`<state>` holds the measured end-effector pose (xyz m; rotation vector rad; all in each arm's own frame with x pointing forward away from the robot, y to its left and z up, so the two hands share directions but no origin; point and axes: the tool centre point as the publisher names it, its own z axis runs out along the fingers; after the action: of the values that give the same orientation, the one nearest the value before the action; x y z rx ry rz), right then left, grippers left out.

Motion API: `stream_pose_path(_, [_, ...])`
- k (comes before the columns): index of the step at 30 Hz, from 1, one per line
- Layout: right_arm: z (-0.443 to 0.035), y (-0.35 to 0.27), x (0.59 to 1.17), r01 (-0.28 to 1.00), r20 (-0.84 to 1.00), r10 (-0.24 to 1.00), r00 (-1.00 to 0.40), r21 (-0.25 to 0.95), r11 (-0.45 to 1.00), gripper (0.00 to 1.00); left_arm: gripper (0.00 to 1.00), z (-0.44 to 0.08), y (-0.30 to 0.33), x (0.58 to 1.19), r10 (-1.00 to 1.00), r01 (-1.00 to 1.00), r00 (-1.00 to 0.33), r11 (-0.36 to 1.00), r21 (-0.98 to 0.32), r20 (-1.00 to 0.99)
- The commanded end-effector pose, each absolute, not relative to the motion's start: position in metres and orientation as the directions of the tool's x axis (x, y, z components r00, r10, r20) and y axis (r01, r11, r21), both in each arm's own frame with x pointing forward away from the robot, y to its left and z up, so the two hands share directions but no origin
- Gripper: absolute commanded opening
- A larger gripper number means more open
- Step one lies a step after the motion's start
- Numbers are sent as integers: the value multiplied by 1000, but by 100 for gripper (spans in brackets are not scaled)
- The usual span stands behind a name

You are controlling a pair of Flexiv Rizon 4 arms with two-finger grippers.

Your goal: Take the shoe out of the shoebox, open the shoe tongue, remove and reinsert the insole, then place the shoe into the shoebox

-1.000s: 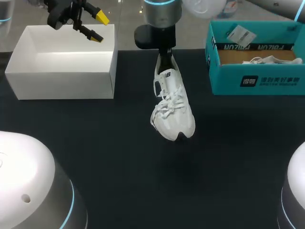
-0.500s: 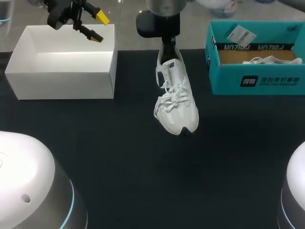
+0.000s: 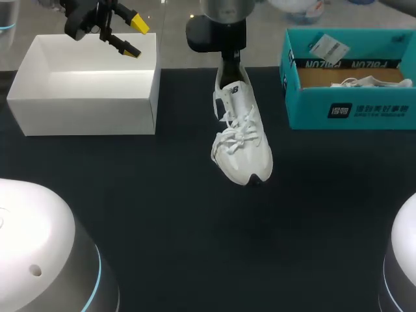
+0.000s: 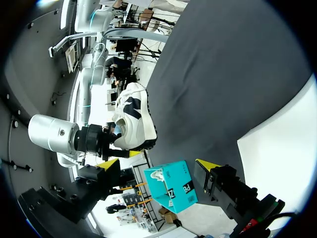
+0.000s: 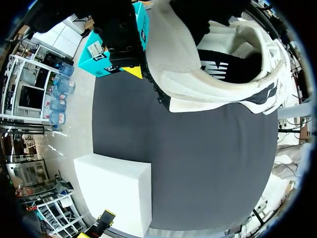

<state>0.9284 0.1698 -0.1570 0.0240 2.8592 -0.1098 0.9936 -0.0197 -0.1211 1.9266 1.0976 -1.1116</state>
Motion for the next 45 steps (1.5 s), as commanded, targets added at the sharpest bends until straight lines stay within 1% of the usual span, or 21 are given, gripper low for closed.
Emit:
stream_pose_path(1, [-151, 137, 929, 2, -277, 2, -961, 0, 1000, 0, 100, -121, -19, 995, 341, 889, 292, -442, 121, -894])
stream_pose_path(2, [-150, 129, 929, -5, -277, 1, -961, 21, 1000, 0, 100, -121, -19, 995, 341, 889, 292, -442, 121, -894])
stream_pose_path(5, [-151, 104, 934, -15, -279, -7, -960, 28, 999, 0, 100, -121, -19, 995, 341, 889, 292, -442, 121, -894])
stream_pose_path(7, [-152, 86, 939, -14, -276, -10, -961, 12, 1000, 0, 100, -121, -19, 995, 341, 889, 292, -442, 121, -894])
stream_pose_path(11, [-151, 45, 952, 12, -264, 19, -964, 30, 999, 0, 100, -121, -19, 995, 341, 889, 292, -442, 121, -894])
stream_pose_path(12, [-151, 35, 956, 22, -262, 22, -965, 4, 1000, 0, 100, -121, -19, 995, 341, 889, 292, -442, 121, -894])
stream_pose_path(14, [-149, 17, 964, 42, -256, 43, -966, 11, 999, 0, 100, -121, -19, 995, 341, 889, 292, -442, 121, -894])
stream_pose_path(16, [-148, 2, 971, 47, -262, 37, -964, -32, 998, 0, 100, -121, -19, 995, 341, 889, 292, -442, 121, -894])
stream_pose_path(24, [-142, -44, 993, 67, -263, 53, -963, -44, 997, 0, 100, -121, -19, 995, 341, 889, 292, -442, 121, -894])
stream_pose_path(26, [-141, -51, 995, 93, -269, 77, -960, -50, 994, 0, 100, -121, -19, 995, 341, 889, 292, -442, 121, -894])
stream_pose_path(27, [-140, -52, 995, 98, -277, 87, -957, -26, 995, 0, 100, -121, -19, 995, 341, 889, 292, -442, 121, -894])
stream_pose_path(43, [-140, -52, 995, 98, -277, 87, -957, -26, 995, 0, 100, -121, -19, 995, 341, 889, 292, -442, 121, -894])
stream_pose_path(45, [-140, -65, 1001, 101, -256, 93, -962, -20, 995, 0, 100, -121, -19, 995, 341, 889, 292, -442, 121, -894])
